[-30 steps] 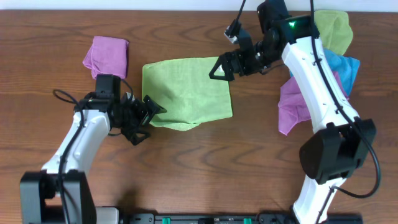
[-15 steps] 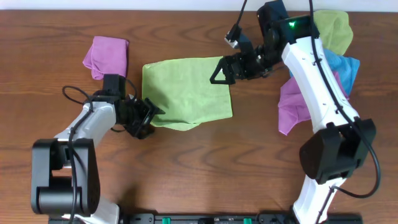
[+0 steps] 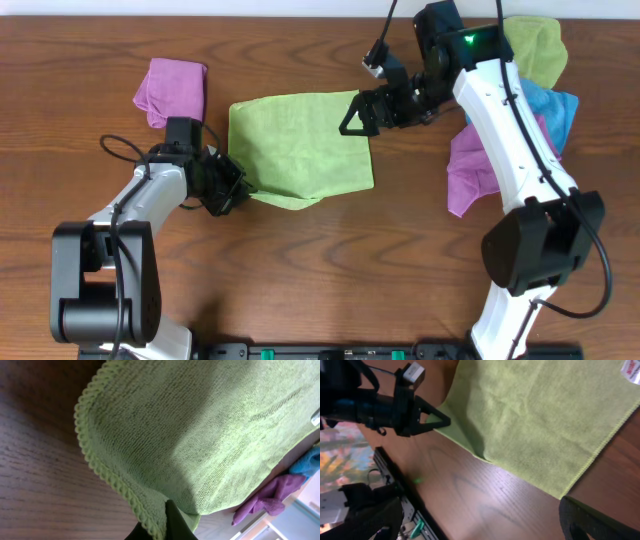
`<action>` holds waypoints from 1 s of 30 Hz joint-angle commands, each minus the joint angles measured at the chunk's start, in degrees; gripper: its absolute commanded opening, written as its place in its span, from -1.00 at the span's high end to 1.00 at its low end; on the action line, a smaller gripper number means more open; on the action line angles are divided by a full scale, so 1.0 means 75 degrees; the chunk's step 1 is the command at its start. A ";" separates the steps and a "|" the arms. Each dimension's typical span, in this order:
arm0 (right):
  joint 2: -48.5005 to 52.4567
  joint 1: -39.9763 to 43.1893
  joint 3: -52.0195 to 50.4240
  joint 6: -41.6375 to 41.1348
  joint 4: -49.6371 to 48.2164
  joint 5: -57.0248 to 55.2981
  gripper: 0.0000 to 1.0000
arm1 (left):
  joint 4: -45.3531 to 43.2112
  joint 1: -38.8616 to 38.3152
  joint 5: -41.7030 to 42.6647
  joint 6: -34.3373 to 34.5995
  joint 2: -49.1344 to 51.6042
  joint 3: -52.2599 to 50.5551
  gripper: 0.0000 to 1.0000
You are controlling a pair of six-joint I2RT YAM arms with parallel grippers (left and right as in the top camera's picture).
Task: Fold the cloth
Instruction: 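Grasp the green cloth's right corner with the right gripper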
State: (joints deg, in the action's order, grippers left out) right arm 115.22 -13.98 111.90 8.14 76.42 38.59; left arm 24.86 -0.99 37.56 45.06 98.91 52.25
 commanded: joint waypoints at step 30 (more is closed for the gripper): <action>-0.0172 -0.0140 -0.5368 -0.2226 -0.5007 0.0221 -0.82 | 0.0201 -0.0020 0.0143 -0.0836 -0.1285 0.0172 0.88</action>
State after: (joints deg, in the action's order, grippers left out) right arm 115.00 -14.15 72.60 -6.83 39.70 37.76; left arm 26.17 -0.97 38.63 39.99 90.06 52.31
